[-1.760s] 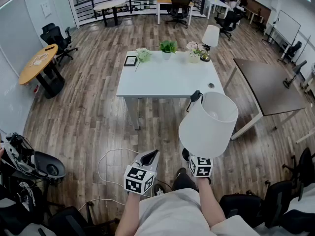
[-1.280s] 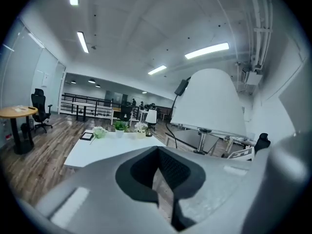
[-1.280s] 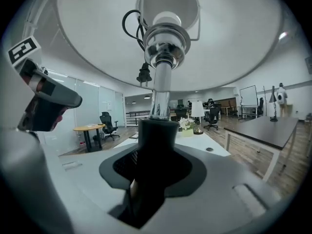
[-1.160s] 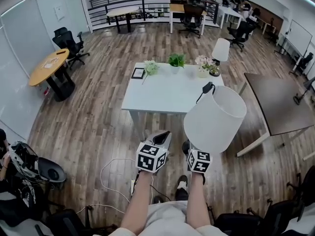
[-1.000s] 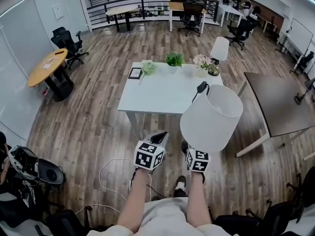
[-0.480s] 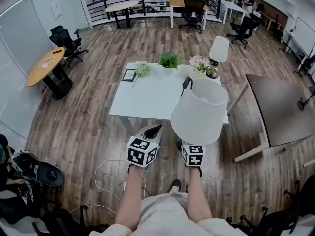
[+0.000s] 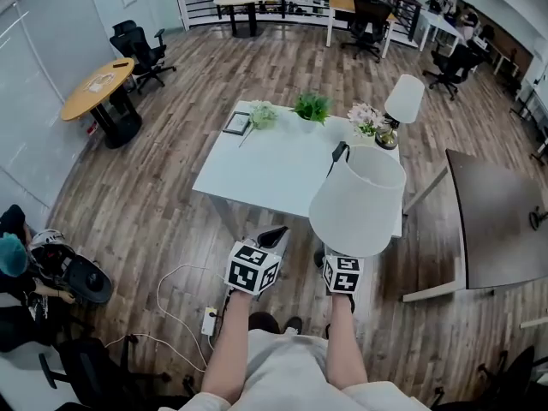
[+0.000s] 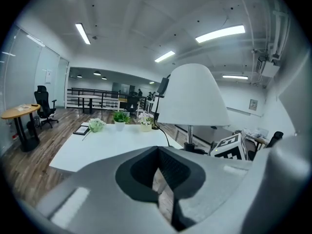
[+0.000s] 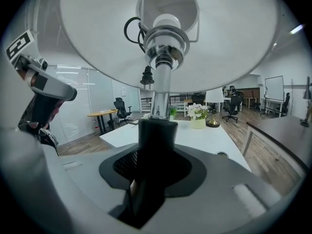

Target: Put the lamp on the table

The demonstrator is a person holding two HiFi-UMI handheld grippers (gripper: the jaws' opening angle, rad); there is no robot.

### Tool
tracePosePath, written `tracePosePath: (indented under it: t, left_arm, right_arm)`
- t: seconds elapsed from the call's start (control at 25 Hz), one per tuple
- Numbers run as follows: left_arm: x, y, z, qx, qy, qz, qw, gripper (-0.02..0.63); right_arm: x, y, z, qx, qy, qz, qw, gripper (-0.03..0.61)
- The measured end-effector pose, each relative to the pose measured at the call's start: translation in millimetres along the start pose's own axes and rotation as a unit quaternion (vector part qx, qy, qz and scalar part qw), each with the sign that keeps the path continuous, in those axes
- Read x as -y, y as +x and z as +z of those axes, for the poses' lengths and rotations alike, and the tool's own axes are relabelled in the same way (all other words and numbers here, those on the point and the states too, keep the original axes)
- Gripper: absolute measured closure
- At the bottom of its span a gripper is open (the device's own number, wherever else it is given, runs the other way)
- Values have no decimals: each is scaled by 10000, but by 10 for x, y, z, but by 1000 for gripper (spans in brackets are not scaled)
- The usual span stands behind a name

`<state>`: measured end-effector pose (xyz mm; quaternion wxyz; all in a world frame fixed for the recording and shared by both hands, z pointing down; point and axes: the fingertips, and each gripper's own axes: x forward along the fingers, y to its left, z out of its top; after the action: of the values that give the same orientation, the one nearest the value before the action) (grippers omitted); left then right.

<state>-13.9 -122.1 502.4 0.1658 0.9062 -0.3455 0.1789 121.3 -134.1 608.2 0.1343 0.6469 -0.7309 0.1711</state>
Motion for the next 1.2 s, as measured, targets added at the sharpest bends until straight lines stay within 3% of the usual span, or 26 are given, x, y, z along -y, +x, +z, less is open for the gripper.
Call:
tracePosePath:
  t: [0.8,1.2]
  left_arm:
    - [-48,393,190,-87,-39,-204,9997,614]
    - [-508,767,474,-151,92,-260,9995,614]
  right_arm:
    - [163,390,97,-137,-201,141,9996,425]
    - [159,915,331,-173,-413,136,9989,425]
